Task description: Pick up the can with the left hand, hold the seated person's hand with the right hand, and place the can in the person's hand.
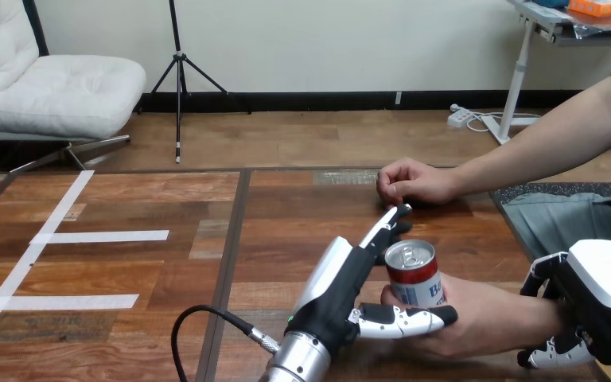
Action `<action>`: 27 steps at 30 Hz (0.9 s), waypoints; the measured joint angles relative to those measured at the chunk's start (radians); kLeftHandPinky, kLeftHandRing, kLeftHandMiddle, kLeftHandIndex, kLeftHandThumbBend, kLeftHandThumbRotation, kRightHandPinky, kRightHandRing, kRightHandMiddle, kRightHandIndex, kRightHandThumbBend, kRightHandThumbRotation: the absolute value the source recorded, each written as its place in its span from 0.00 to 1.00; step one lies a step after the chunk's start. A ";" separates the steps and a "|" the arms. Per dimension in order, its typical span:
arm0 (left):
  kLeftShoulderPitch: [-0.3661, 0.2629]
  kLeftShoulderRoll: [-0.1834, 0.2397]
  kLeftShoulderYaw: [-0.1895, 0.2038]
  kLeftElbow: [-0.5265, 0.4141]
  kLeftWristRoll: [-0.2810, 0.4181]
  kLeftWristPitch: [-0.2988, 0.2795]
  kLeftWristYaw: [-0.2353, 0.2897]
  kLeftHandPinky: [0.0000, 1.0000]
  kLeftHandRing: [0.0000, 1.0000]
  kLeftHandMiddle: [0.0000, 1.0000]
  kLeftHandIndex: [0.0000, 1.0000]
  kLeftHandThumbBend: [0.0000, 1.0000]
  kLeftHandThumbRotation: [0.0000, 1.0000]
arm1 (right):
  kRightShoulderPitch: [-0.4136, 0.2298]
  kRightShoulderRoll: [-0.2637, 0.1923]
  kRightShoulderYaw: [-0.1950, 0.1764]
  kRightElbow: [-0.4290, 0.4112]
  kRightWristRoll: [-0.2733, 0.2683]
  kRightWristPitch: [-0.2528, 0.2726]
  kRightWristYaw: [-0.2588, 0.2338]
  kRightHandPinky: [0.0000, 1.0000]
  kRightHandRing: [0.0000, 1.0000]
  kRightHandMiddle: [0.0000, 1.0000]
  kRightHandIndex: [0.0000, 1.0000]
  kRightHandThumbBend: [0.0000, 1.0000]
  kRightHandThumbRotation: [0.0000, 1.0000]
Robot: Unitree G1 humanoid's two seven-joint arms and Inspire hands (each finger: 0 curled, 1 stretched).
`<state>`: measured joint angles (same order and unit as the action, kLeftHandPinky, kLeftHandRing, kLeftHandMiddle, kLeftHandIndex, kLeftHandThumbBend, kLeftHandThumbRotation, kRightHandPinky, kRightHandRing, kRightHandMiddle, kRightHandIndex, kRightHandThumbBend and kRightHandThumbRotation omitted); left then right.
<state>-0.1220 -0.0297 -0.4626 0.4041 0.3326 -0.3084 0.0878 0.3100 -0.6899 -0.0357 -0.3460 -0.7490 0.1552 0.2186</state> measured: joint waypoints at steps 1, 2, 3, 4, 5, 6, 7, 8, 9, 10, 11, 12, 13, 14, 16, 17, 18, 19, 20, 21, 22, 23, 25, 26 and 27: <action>0.000 0.000 -0.001 0.000 0.001 0.000 -0.002 0.99 1.00 1.00 1.00 0.78 0.25 | 0.000 0.000 0.000 0.000 0.000 0.000 0.000 0.35 0.44 0.50 0.52 0.78 0.00; 0.000 0.001 -0.003 0.000 0.004 0.000 -0.003 0.99 1.00 1.00 1.00 0.79 0.25 | -0.001 0.000 0.000 0.000 0.000 -0.001 0.000 0.35 0.44 0.50 0.52 0.78 0.00; 0.000 0.001 -0.005 0.000 0.005 0.000 -0.004 0.99 1.00 1.00 1.00 0.79 0.26 | -0.001 0.000 0.000 0.000 0.000 -0.001 0.000 0.35 0.44 0.50 0.51 0.78 0.00; 0.000 0.002 -0.007 0.000 0.009 -0.001 -0.003 0.99 1.00 1.00 1.00 0.80 0.27 | -0.001 0.000 0.000 0.000 0.000 -0.001 0.000 0.35 0.44 0.49 0.51 0.78 0.00; 0.000 0.002 -0.008 0.000 0.012 -0.001 -0.003 1.00 1.00 1.00 1.00 0.80 0.28 | -0.001 0.000 0.000 0.000 0.000 -0.001 0.000 0.35 0.44 0.49 0.51 0.78 0.00; -0.001 0.002 -0.009 0.000 0.017 -0.001 -0.002 1.00 1.00 1.00 1.00 0.80 0.28 | -0.001 0.000 -0.001 0.001 0.000 -0.001 0.000 0.35 0.43 0.49 0.51 0.78 0.00; -0.001 0.002 -0.010 0.000 0.021 -0.001 -0.001 1.00 1.00 1.00 1.00 0.81 0.30 | -0.001 0.000 -0.001 0.001 0.000 -0.002 0.000 0.35 0.43 0.49 0.51 0.79 0.00; -0.001 0.002 -0.010 0.000 0.025 -0.001 0.000 1.00 1.00 1.00 1.00 0.82 0.31 | -0.001 0.000 -0.001 0.002 0.000 -0.002 0.000 0.35 0.43 0.49 0.51 0.79 0.00; -0.001 0.002 -0.011 0.000 0.030 -0.002 0.002 1.00 1.00 1.00 1.00 0.82 0.31 | -0.001 0.000 -0.001 0.003 0.000 -0.003 0.000 0.35 0.43 0.49 0.51 0.79 0.00; -0.001 0.002 -0.011 0.000 0.033 -0.002 0.002 1.00 1.00 1.00 1.00 0.82 0.32 | -0.001 0.000 -0.001 0.004 0.000 -0.004 0.000 0.35 0.43 0.49 0.51 0.79 0.00; -0.001 0.002 -0.011 0.000 0.034 -0.001 0.002 1.00 1.00 1.00 1.00 0.83 0.32 | -0.001 0.000 -0.001 0.005 -0.001 -0.004 0.000 0.35 0.43 0.49 0.51 0.80 0.00; -0.001 0.002 -0.012 0.000 0.036 -0.002 0.002 1.00 1.00 1.00 1.00 0.83 0.32 | -0.001 0.000 -0.001 0.006 -0.001 -0.005 0.000 0.34 0.43 0.49 0.52 0.80 0.00; -0.002 0.003 -0.012 0.000 0.037 -0.001 0.002 1.00 1.00 1.00 1.00 0.83 0.33 | -0.001 0.000 -0.001 0.006 -0.002 -0.006 0.000 0.35 0.43 0.49 0.52 0.81 0.00; -0.002 0.003 -0.012 0.000 0.038 -0.002 0.002 1.00 1.00 1.00 1.00 0.84 0.34 | -0.001 0.000 -0.001 0.007 -0.004 -0.006 0.000 0.35 0.43 0.49 0.52 0.81 0.00; -0.002 0.003 -0.013 0.000 0.040 -0.002 0.002 1.00 1.00 1.00 1.00 0.84 0.35 | -0.001 0.000 -0.001 0.008 -0.010 -0.008 0.000 0.35 0.44 0.50 0.55 0.84 0.00; -0.002 0.003 -0.013 0.000 0.041 -0.002 0.002 1.00 1.00 1.00 1.00 0.85 0.36 | -0.001 0.000 0.000 0.009 -0.013 -0.008 0.000 0.35 0.44 0.51 0.56 0.84 0.00; -0.002 0.003 -0.014 0.000 0.042 -0.002 0.002 1.00 1.00 1.00 1.00 0.85 0.36 | -0.001 0.000 0.000 0.009 -0.015 -0.007 0.001 0.36 0.44 0.51 0.56 0.85 0.00; -0.002 0.003 -0.015 0.000 0.042 -0.002 0.002 1.00 1.00 1.00 1.00 0.85 0.37 | -0.001 0.000 0.000 0.009 -0.018 -0.007 0.002 0.36 0.45 0.52 0.58 0.86 0.00; -0.003 0.003 -0.015 0.000 0.044 -0.002 0.002 1.00 1.00 1.00 1.00 0.85 0.37 | -0.001 0.000 0.000 0.009 -0.021 -0.006 0.004 0.36 0.46 0.53 0.59 0.88 0.00; -0.003 0.003 -0.016 0.000 0.045 -0.002 0.002 1.00 1.00 1.00 1.00 0.86 0.37 | -0.001 0.000 0.000 0.009 -0.023 -0.006 0.006 0.37 0.46 0.54 0.60 0.88 0.00; -0.003 0.003 -0.016 0.000 0.047 -0.002 0.003 1.00 1.00 1.00 1.00 0.86 0.38 | -0.001 0.000 0.000 0.009 -0.025 -0.005 0.008 0.38 0.48 0.55 0.62 0.90 0.00; -0.003 0.003 -0.017 0.000 0.049 -0.002 0.003 1.00 1.00 1.00 1.00 0.86 0.38 | -0.001 0.000 0.000 0.009 -0.028 -0.003 0.010 0.38 0.49 0.57 0.63 0.91 0.00; -0.004 0.003 -0.018 0.000 0.052 -0.002 0.003 1.00 1.00 1.00 1.00 0.87 0.39 | -0.001 0.000 0.000 0.009 -0.034 0.001 0.015 0.41 0.53 0.61 0.67 0.93 0.00; -0.004 0.003 -0.019 0.000 0.054 -0.002 0.003 1.00 1.00 1.00 1.00 0.87 0.39 | -0.001 0.000 0.000 0.009 -0.037 0.004 0.018 0.42 0.54 0.62 0.68 0.93 0.00; -0.004 0.004 -0.020 0.000 0.054 -0.002 0.003 1.00 1.00 1.00 1.00 0.87 0.39 | -0.001 0.000 0.000 0.009 -0.039 0.006 0.020 0.43 0.55 0.63 0.69 0.94 0.00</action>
<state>-0.1263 -0.0262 -0.4830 0.4044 0.3869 -0.3101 0.0908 0.3088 -0.6899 -0.0362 -0.3367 -0.7877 0.1608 0.2387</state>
